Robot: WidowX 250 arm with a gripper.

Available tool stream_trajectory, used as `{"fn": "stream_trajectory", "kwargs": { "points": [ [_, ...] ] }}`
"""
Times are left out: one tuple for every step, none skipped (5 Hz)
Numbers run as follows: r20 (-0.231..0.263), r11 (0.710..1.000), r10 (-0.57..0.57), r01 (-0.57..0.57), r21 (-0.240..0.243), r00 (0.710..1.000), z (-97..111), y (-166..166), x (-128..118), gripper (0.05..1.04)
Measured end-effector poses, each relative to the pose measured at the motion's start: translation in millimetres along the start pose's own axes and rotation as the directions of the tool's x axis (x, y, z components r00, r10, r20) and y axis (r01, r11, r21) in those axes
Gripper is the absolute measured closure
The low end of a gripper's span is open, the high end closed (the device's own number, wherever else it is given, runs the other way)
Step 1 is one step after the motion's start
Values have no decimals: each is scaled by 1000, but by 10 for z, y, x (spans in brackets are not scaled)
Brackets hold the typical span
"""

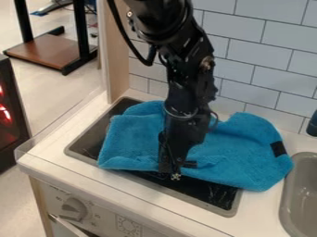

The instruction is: Fold the cloth from bottom to top

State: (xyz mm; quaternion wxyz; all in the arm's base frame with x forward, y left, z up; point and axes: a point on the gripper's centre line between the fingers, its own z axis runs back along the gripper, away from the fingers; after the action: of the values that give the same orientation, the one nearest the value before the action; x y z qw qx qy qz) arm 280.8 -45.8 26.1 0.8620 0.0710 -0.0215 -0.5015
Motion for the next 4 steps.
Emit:
{"fn": "stream_trajectory", "kwargs": {
  "points": [
    [25, 1000, 13, -13, -11, 1000, 127, 90, 110, 1016],
    [80, 998, 53, -54, 13, 995, 352, 330, 274, 1016],
    [90, 997, 75, -76, 17, 993, 424, 511, 385, 1016],
    [85, 995, 96, -98, 12, 992, 360, 690, 540, 1016]
  ]
}}
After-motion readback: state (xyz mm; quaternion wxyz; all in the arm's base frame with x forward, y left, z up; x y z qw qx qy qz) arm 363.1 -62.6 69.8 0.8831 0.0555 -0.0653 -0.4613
